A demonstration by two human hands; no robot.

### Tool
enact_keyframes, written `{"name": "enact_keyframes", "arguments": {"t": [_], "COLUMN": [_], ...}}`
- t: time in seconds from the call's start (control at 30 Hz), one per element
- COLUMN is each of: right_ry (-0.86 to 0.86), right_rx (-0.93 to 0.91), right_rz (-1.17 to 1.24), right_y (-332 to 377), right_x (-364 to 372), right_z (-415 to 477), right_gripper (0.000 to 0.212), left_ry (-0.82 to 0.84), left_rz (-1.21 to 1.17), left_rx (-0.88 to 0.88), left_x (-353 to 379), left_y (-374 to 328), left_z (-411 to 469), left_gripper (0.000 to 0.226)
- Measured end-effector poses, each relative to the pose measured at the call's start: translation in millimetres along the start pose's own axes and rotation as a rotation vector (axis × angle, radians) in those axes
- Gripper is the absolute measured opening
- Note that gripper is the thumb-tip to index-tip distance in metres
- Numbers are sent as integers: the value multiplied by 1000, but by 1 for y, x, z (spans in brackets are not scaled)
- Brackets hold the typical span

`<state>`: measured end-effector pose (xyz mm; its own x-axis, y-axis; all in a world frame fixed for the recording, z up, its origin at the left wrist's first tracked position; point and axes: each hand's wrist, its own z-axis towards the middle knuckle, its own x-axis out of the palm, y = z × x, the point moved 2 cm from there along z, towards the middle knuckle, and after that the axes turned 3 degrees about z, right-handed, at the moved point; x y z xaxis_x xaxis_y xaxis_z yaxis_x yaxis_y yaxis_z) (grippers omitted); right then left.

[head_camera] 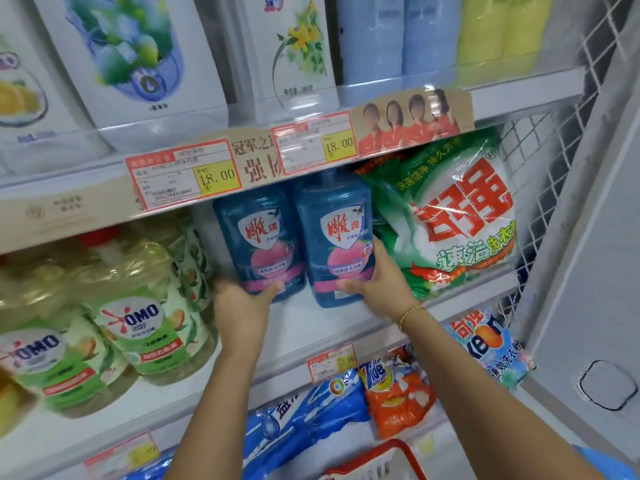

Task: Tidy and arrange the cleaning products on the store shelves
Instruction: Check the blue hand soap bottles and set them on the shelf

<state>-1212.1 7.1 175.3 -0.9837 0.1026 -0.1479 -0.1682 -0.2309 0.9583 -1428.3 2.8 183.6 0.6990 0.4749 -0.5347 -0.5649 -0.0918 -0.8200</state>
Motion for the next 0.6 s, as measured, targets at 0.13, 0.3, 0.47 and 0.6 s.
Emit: {"name": "enact_keyframes", "arguments": {"t": [0.13,0.3,0.47,0.6], "right_ry": [40,78,82,90], "right_rx": [82,101,124,144], "right_rz": [5,-43,-51,-75], "right_y": [-2,-2,-7,-8], "right_x": [-3,5,10,10], "right_z": [26,51,69,72], "right_gripper": [78,77,76,77], "left_ry": [56,49,51,69], "left_rz": [50,88,104,47], "left_rx": [21,20,40,16], "left_x": [14,19,18,16], "left_y": [3,6,7,8], "left_z": [18,25,25,23], "left_gripper": [54,54,49,45]}}
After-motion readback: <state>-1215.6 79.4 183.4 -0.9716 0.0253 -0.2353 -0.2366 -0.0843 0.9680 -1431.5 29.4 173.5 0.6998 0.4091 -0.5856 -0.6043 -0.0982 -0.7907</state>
